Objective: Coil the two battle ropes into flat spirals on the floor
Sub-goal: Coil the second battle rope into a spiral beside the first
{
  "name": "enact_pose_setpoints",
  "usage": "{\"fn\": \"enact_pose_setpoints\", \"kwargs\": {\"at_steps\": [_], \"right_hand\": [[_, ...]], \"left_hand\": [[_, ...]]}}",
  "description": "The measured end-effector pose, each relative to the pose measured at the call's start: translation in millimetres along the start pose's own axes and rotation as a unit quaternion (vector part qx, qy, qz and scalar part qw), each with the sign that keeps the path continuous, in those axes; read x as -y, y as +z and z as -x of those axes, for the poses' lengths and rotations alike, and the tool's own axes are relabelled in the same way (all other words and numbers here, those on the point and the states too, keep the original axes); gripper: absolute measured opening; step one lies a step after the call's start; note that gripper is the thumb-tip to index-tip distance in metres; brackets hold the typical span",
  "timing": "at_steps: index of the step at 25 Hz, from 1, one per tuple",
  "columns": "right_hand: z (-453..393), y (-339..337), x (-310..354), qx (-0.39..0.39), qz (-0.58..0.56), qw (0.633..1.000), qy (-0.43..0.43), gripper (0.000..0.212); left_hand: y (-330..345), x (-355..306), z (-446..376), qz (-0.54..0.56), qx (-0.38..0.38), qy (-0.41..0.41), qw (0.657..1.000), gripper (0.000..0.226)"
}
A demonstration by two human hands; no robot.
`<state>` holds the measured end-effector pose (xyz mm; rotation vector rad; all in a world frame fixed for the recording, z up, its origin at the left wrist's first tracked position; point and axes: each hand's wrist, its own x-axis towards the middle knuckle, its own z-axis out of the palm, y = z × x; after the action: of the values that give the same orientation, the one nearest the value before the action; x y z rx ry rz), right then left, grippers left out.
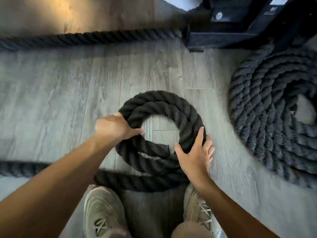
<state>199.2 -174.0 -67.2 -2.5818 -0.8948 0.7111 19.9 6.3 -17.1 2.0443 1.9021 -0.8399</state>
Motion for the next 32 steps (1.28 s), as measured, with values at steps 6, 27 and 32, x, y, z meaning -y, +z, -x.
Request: {"fn": "enact_pose_setpoints", "kwargs": {"at_steps": [6,27,32], "right_hand": [[-5.2,-3.5,2.5,0.002,0.002,1.000,-0.024,0.103],[2.9,6.9,11.7,0.008,0.015,1.000,-0.025,0.082],[-30.5,-7.1,14.7,0.033,0.040,0.994,-0.099,0.080]], "left_hand": [[-14.1,8.2,-40.1,0.111,-0.044,0.161,0.980,0.099],[-31.3,9.5,-23.9,-0.084,-0.063,0.027,0.994,0.103],[-23.8,18.9,-51.2,0.142,0.023,0.113,0.983,0.096]]}}
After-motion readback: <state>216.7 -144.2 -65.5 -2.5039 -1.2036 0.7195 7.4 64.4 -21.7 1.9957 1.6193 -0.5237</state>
